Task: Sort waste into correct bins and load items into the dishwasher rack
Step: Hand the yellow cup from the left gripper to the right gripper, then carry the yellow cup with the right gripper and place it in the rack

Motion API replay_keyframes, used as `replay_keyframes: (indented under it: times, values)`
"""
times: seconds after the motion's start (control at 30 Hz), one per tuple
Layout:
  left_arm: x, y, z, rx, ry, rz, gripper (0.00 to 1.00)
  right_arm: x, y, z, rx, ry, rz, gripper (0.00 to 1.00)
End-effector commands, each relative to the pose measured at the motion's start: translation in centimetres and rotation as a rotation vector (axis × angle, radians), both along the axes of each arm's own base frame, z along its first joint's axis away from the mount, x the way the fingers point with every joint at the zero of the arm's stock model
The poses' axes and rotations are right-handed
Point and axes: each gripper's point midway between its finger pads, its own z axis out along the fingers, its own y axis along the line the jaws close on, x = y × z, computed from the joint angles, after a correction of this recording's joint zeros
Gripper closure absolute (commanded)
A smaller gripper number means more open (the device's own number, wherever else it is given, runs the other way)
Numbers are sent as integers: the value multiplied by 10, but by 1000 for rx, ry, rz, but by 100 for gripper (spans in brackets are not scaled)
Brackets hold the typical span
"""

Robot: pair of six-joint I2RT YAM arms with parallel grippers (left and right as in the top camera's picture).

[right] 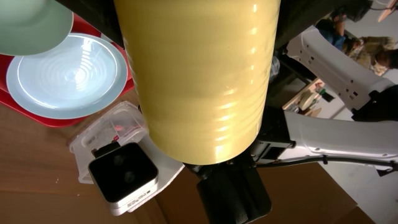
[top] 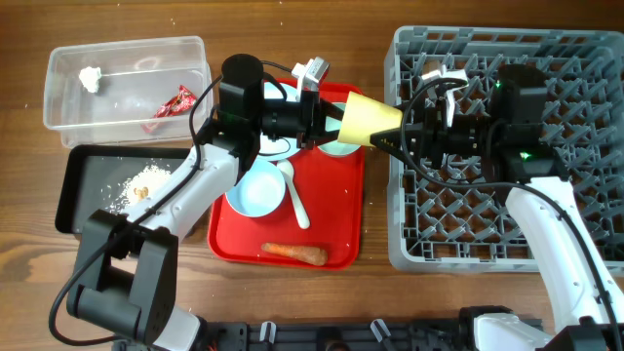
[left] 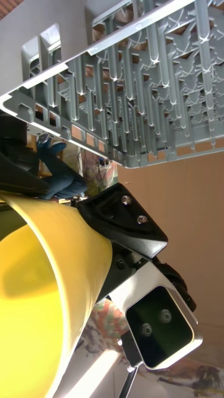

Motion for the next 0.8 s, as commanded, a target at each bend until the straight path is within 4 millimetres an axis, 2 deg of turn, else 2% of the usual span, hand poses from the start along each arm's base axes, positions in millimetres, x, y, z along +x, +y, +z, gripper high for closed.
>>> replay_keyframes:
  times: [0.0,0.03,0.1,0.17,0.27,0.33,0.5,0.63,0.77]
  values:
    - [7,1,10,-2,-20,47,95,-8,5,9,33,-18,66,37]
    - [7,1,10,-2,-20,47,91,-8,5,9,33,-18,66,37]
    - [7,1,10,-2,-27,47,73,-8,5,9,33,-19,66,37]
    - [8,1,10,-4,-42,47,65,-8,5,9,33,-18,66,38]
    - [5,2,10,-12,-99,25,65,-8,5,9,33,-17,65,39]
    - [8,5,10,-12,-114,34,62,-1,4,5,12,11,22,43]
    - [21,23,3,6,-135,81,59,12,0,-3,-28,42,-59,44]
    - [34,46,-17,62,-114,144,59,28,-7,-13,-81,74,-168,44]
    - [48,72,-48,173,-92,243,58,41,-14,-22,-131,81,-258,45]
